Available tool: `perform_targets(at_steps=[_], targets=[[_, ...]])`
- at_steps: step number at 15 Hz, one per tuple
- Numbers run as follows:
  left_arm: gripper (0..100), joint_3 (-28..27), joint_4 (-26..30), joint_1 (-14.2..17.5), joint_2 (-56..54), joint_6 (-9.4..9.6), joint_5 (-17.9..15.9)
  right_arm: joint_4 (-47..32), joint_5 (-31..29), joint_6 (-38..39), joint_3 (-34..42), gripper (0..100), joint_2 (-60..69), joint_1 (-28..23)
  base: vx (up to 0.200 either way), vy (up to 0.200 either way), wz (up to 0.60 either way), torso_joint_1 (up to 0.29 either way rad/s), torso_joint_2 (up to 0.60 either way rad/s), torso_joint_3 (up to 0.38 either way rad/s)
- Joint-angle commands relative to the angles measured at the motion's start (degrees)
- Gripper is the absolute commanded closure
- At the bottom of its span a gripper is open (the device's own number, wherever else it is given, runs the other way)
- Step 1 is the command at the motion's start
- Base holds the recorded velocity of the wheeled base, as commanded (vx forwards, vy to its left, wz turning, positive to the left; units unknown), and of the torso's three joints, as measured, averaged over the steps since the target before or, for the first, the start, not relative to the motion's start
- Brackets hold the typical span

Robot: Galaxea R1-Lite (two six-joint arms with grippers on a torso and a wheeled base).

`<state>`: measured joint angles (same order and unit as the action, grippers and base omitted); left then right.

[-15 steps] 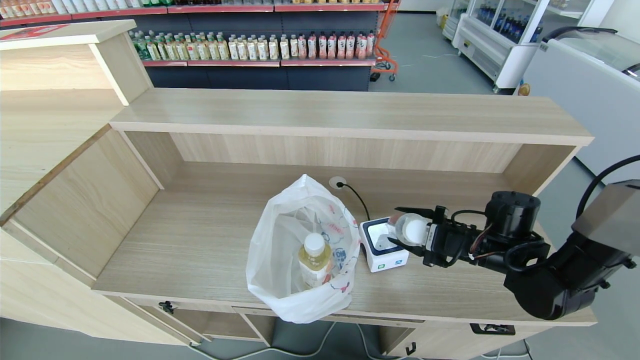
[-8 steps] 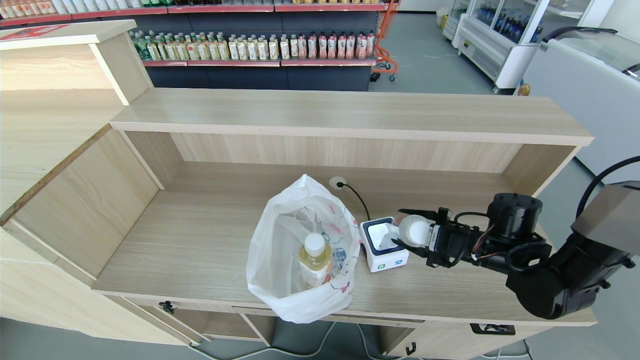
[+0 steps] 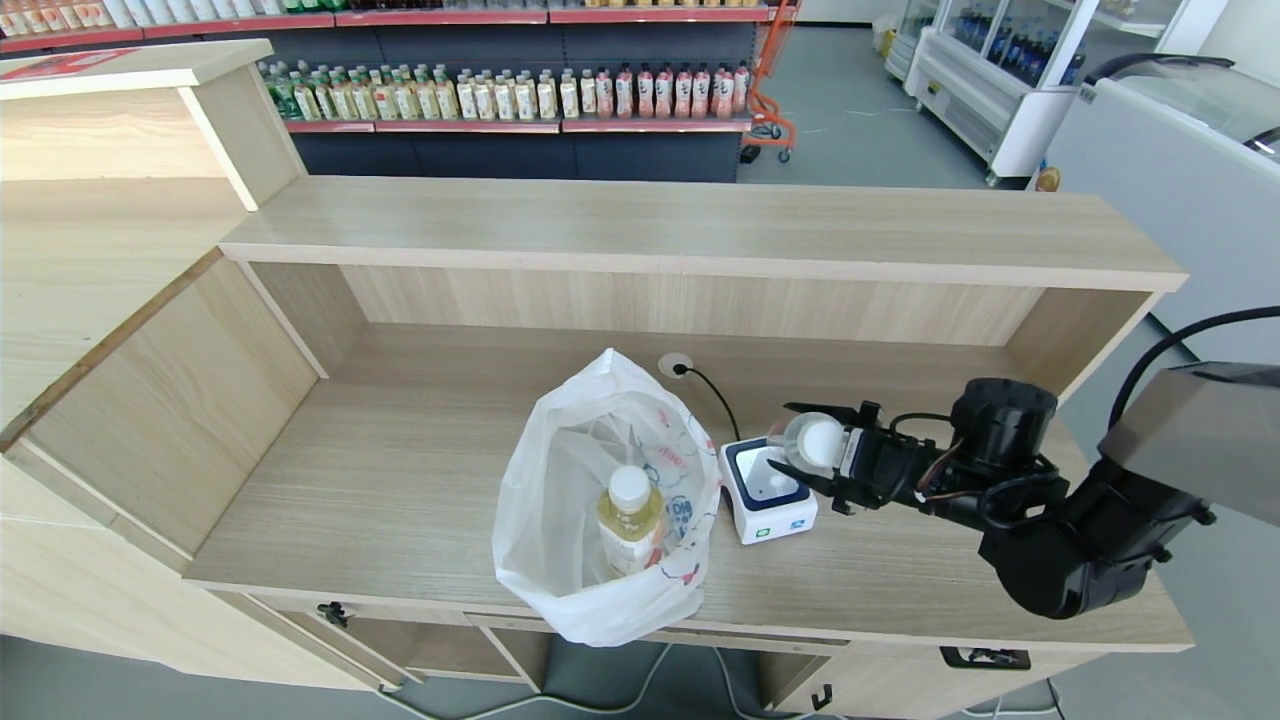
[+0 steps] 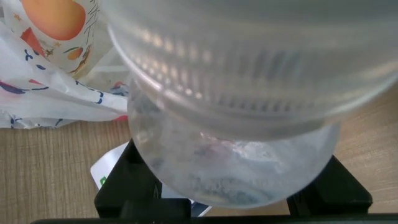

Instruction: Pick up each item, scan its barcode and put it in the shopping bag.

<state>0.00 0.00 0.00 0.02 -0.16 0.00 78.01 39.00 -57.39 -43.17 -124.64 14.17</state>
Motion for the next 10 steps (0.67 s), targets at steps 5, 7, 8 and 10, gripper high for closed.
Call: perform_targets(at_steps=[5, 7, 8, 10], targets=[[0, 0.0, 0.0, 0.0, 0.0, -0.02, 0.0, 4.1, -0.2, 1.5, -0.2, 100, -4.7, 1.0, 0.0, 0.0, 0.0, 0.0, 0.0, 0.0], [0, 0.0, 0.0, 0.0, 0.0, -0.02, 0.0, 4.4, -0.2, 1.6, -0.2, 100, -5.0, 1.0, 0.0, 0.0, 0.0, 0.0, 0.0, 0.0], [0, 0.0, 0.0, 0.0, 0.0, -0.02, 0.0, 4.5, -0.2, 1.6, -0.2, 100, -5.3, 1.0, 0.0, 0.0, 0.0, 0.0, 0.0, 0.0], [0, 0.0, 0.0, 0.0, 0.0, -0.02, 0.0, 4.4, -0.2, 1.7, -0.3, 100, -5.4, 1.0, 0.0, 0.0, 0.0, 0.0, 0.0, 0.0]])
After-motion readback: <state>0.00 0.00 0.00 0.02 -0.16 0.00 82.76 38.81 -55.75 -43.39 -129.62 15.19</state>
